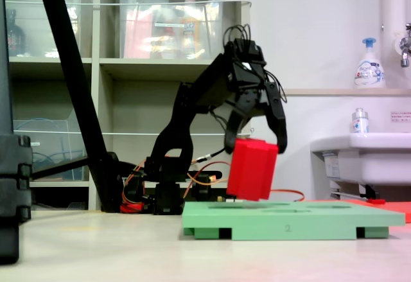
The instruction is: Put the cross columnar block into the corresponding hole
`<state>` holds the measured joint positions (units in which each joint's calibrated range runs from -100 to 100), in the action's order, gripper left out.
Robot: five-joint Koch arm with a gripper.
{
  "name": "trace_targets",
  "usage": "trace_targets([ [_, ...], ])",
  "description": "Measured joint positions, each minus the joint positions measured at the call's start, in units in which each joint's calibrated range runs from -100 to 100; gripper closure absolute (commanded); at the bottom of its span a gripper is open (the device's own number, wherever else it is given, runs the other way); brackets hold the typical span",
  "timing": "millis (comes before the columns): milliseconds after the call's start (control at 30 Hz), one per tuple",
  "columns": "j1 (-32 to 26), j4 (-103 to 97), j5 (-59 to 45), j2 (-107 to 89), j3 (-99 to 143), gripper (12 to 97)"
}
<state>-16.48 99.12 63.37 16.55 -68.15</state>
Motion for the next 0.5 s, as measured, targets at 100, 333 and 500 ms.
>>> trace_targets([
  [100,-0.05,-1.27,-0.59,0.00,-0.10,77.5],
  [333,-0.05,-7.05,-5.27,0.41,-0.10,77.6],
  [500,-0.20,-14.19,-5.32,2.05,0.00,77.6],
])
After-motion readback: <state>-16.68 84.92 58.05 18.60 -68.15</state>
